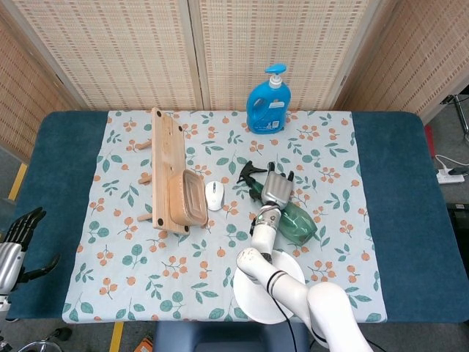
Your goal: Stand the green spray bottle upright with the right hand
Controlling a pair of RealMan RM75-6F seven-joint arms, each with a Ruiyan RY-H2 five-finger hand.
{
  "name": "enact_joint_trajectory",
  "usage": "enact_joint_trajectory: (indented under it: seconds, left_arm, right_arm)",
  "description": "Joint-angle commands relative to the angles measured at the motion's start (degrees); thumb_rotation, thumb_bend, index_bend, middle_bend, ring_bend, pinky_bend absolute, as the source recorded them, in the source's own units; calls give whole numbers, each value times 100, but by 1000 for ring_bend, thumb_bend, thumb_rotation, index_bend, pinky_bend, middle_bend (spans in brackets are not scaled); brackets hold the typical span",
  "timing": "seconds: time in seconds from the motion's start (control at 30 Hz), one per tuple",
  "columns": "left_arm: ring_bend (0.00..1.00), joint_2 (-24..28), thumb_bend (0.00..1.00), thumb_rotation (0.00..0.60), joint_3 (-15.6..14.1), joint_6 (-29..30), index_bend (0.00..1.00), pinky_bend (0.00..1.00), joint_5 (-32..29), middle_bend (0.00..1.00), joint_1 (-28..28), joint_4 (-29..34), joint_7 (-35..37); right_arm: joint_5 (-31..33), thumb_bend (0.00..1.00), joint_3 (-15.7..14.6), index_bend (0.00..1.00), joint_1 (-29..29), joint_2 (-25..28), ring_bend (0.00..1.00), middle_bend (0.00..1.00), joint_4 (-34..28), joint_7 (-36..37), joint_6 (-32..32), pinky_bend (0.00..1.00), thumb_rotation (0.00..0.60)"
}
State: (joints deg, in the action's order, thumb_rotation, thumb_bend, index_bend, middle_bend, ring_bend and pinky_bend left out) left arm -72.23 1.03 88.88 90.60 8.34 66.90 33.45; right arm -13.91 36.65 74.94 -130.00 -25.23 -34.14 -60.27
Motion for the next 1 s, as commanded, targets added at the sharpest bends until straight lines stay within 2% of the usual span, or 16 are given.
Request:
enact_joint_trajectory:
  seconds: [0.03,0.3,0.6,0.77,0.9,1.0]
  left_arm:
    - [0,4,262,600,1,12,12,0,0,0,-9,5,5]
    - [0,13,260,600,-14,-9,12,0,21,0,-7,13,-5]
    - [0,6,260,600,-34,2,11,0,60,0,-12,11,1]
    - [0,24,261,600,-37,-5,12,0,78,0,1,7,39]
    - [0,31,260,600,-44,6,12,0,95,0,0,33,23]
    - [0,38,260,600,-57,12,12,0,119,0,1,54,8]
  right_arm:
    - [-14,186,-17,147,-8,0,234,523,-15,-4,-16,0,600]
    - [-168,208,-8,161,0,0,240,532,-60,87,-111,0,600]
    - [-633,219,245,166,41,95,240,532,-286,109,-464,0,600]
    - [-950,226,334,171,-212,418,243,535,-1062,54,-931,0,600]
    - [-1180,231,295,180,-573,754,243,537,-1957,-51,-1312,0,600]
    - [-1405,231,157,183,-882,1020,247,538,-2674,-144,-1587,0,600]
